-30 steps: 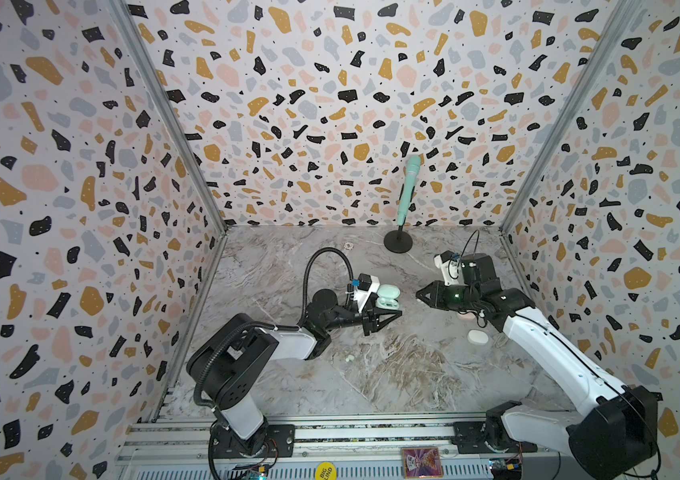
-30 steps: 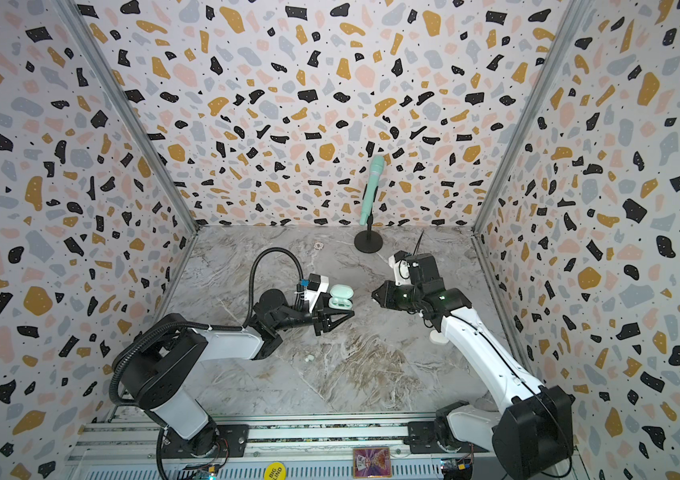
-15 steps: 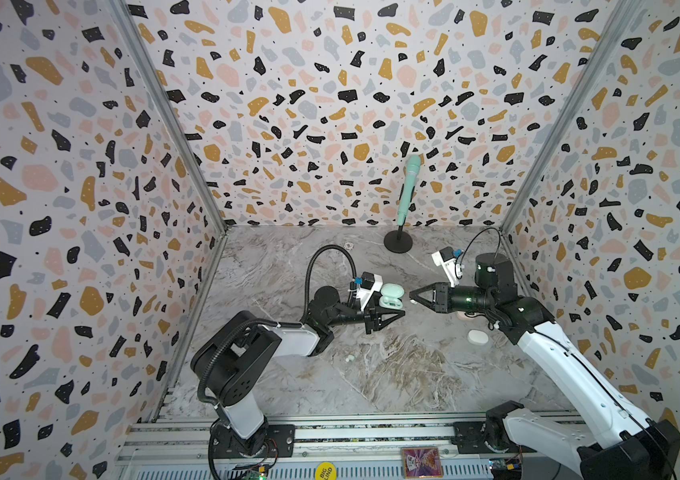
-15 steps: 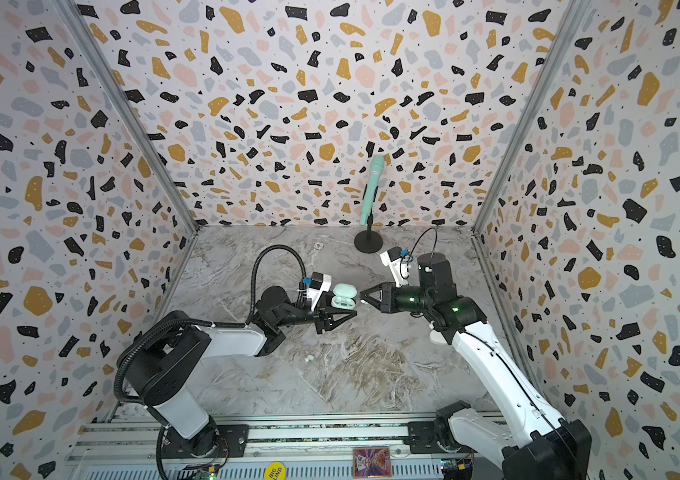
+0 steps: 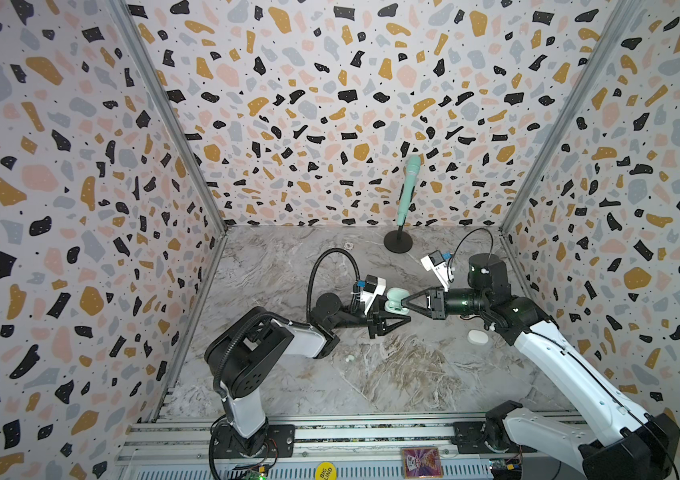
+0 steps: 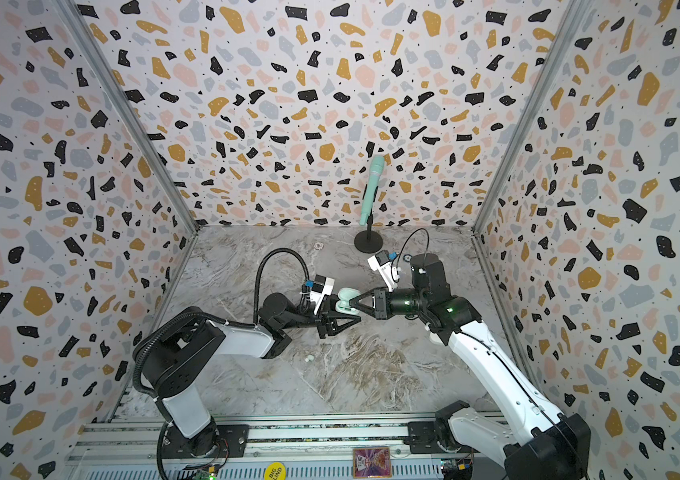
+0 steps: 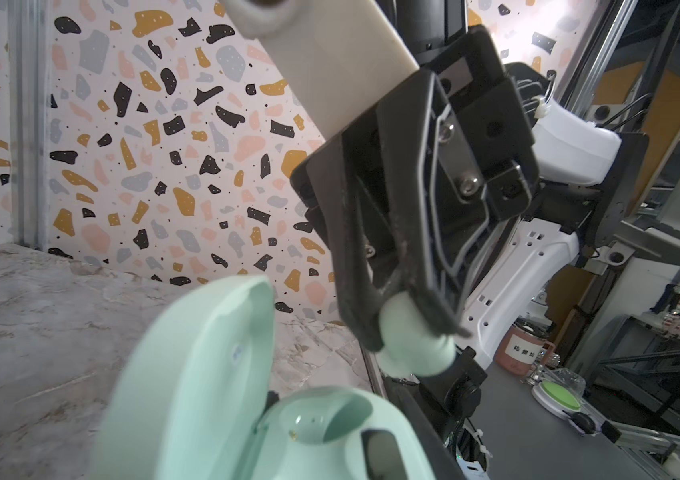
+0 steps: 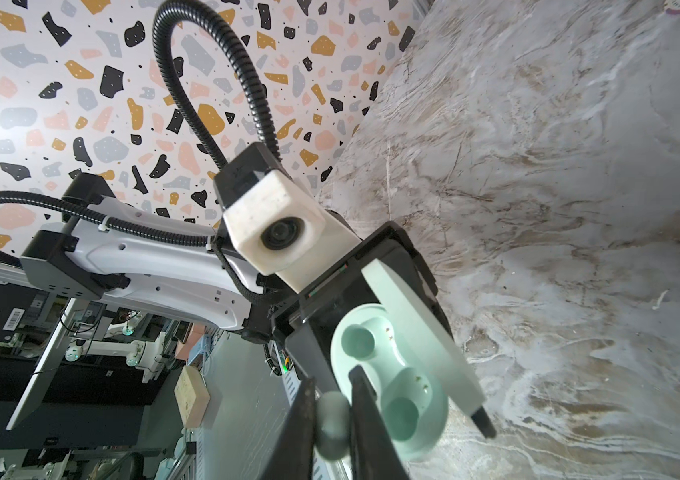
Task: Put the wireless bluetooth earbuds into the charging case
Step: 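Press the earbud into the case slot with the right gripper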
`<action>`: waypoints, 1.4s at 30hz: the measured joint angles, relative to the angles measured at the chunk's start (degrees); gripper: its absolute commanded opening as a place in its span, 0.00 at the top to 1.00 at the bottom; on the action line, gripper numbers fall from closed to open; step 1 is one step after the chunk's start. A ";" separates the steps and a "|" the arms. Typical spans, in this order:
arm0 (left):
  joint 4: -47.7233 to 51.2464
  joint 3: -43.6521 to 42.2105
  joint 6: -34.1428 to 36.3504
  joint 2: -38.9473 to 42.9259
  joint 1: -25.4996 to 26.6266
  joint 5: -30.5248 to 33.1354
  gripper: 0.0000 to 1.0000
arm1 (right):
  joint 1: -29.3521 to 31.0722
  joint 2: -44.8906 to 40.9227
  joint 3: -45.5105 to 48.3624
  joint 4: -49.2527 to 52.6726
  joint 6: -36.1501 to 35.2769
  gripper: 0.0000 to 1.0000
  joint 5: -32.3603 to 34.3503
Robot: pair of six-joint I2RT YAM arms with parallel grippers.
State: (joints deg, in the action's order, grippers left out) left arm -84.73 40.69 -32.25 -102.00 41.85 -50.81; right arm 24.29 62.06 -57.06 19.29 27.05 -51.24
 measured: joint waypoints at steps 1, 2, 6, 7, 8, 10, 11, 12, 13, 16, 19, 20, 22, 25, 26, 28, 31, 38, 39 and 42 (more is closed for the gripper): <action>-0.72 0.00 -0.33 0.00 0.02 -0.04 0.68 | 0.00 0.04 0.00 0.00 -0.09 0.84 0.02; -1.16 0.00 -0.63 0.02 0.04 -0.07 0.68 | 0.00 0.07 0.00 0.00 -0.15 0.84 0.02; -1.46 0.00 -1.07 0.04 0.20 -0.33 0.68 | 0.00 0.11 0.00 -0.04 -0.13 0.84 0.04; -1.40 0.00 -0.98 0.07 0.33 -0.37 0.68 | 0.02 0.13 0.00 -0.07 -0.11 0.84 0.02; -1.27 0.00 -0.83 0.09 0.46 -0.46 0.68 | 0.07 0.17 0.00 -0.15 -0.04 0.84 0.02; -0.87 0.00 -0.17 0.20 0.70 -0.61 0.68 | 0.07 0.37 0.00 -0.50 0.11 0.84 -0.02; -0.48 0.00 0.17 0.39 0.76 -0.66 0.68 | 0.11 0.50 0.00 -0.68 0.15 0.84 -0.07; -0.09 0.00 0.61 0.66 0.90 -0.70 0.68 | 0.11 0.61 0.00 -0.81 0.26 0.84 -0.20; 0.39 0.00 1.18 1.03 0.98 -0.70 0.68 | 0.17 0.76 0.00 -0.90 0.37 0.84 -0.24; 1.36 0.00 2.43 2.03 1.03 -0.63 0.68 | 0.46 0.94 0.02 -0.92 0.76 0.84 -0.68; 2.62 0.00 3.50 2.89 1.03 -0.66 0.68 | 0.70 0.94 0.02 -1.31 1.03 0.84 -1.03; 2.99 0.00 3.91 3.04 1.03 -0.66 0.68 | 0.76 0.94 0.02 -1.38 1.14 0.84 -1.09; 3.85 0.00 4.61 3.32 1.03 -0.63 0.68 | 0.85 0.94 0.09 -1.36 1.29 0.84 -1.18; 4.57 0.00 5.60 3.65 1.03 -0.63 0.68 | 0.92 0.92 0.13 -1.36 1.60 0.84 -1.38; 4.87 -0.02 5.88 3.80 1.03 -0.63 0.68 | 0.96 0.92 0.13 -1.33 1.62 0.84 -1.42; 5.25 -0.02 6.19 3.98 1.03 -0.66 0.68 | 1.01 0.87 0.15 -1.31 1.62 0.84 -1.46; 5.99 -0.02 6.69 4.17 1.03 -0.70 0.68 | 1.01 0.59 0.48 -1.29 1.66 0.84 -1.38; 7.61 -0.02 7.74 5.53 1.03 -0.59 0.68 | 1.09 0.11 0.63 -1.09 2.05 0.79 -0.98; 7.72 -0.02 7.78 5.66 1.03 -0.59 0.68 | 1.14 0.11 0.63 -1.07 2.08 0.78 -0.98; 8.11 -0.02 7.91 5.81 1.03 -0.52 0.68 | 1.18 0.11 0.63 -0.85 2.25 0.75 -0.74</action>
State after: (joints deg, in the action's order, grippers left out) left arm -76.62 40.66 -24.34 -96.18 42.87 -51.33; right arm 25.47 62.17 -56.42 18.44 29.30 -51.99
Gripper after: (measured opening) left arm 0.429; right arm 0.240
